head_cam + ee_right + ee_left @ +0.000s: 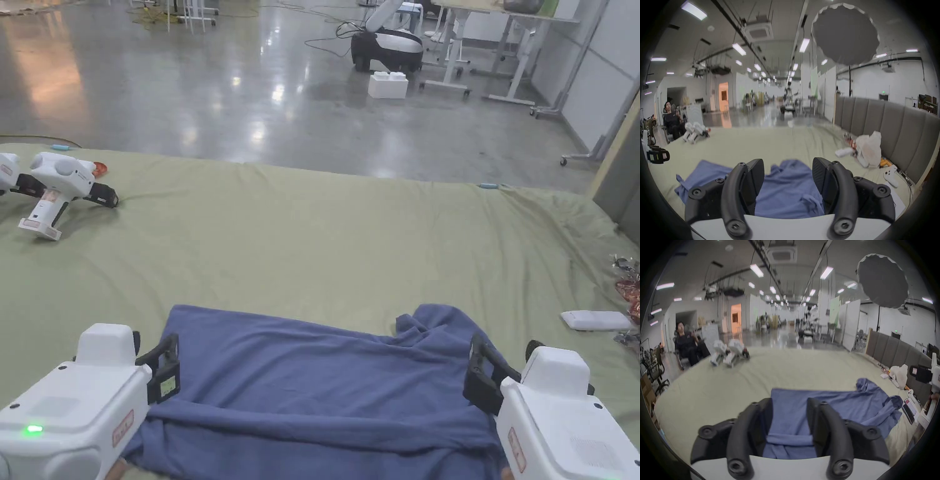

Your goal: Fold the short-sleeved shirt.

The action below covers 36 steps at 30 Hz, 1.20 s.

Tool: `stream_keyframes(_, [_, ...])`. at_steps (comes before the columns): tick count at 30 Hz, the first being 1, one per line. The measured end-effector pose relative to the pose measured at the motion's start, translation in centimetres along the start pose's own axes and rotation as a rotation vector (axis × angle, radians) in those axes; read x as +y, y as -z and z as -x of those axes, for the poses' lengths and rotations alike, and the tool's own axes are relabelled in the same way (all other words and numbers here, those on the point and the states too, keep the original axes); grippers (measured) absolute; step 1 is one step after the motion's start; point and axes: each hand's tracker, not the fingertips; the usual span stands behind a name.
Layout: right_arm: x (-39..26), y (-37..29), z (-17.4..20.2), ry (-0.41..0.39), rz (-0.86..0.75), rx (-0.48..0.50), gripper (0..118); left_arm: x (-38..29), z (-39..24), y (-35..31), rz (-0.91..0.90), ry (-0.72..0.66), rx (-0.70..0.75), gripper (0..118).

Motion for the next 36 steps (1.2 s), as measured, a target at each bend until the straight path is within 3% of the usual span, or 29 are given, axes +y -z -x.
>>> stream_keyframes(1, [0.3, -0.7, 0.6, -0.005, -0.03, -0.005, 56, 0.1, -0.5, -0.8, -0.044, 0.017, 0.015, 32])
stream_keyframes(4, [0.6, -2.3, 2.0, -0.017, -0.115, -0.038, 4, -0.1, -0.6, -1.9, -0.136, 0.047, 0.048, 11])
stream_keyframes(5, [0.7, -2.7, 2.3, -0.017, -0.129, -0.043, 3, -0.1, -0.8, -2.3, -0.158, 0.053, 0.057, 3])
stream_keyframes(7, [0.7, -3.2, 2.5, -0.015, -0.149, -0.035, 2, -0.2, -0.6, -2.9, -0.175, 0.06, 0.073, 1])
stream_keyframes(15, [0.6, -4.4, 2.9, -0.057, -0.166, 0.0, 0, -0.9, 2.2, -4.7, -0.163, 0.039, 0.082, 0])
stream_keyframes(26, [-2.0, -3.2, 2.4, -0.05, -0.031, 0.035, 0, -6.4, 11.5, 3.7, 0.398, -0.138, 0.038, 0])
stream_keyframes(28, [-2.3, -3.0, 2.2, -0.05, -0.012, 0.035, 0, -7.5, 12.6, 5.8, 0.468, -0.153, 0.029, 10])
stream_keyframes(30, [-2.6, -3.0, 2.0, -0.052, 0.003, 0.033, 0, -8.4, 13.2, 7.8, 0.541, -0.152, 0.006, 40])
stream_keyframes(32, [-2.8, -2.9, 1.7, -0.055, 0.017, 0.03, 0, -8.1, 9.9, 7.0, 0.614, -0.145, 0.034, 76])
stream_keyframes(33, [-2.9, -2.9, 1.6, -0.058, 0.022, 0.028, 0, -8.5, 9.8, 7.5, 0.639, -0.146, 0.036, 82])
stream_keyframes(36, [-3.1, -2.9, 1.1, -0.064, 0.036, 0.018, 0, -9.0, 8.4, 7.8, 0.706, -0.118, 0.109, 82])
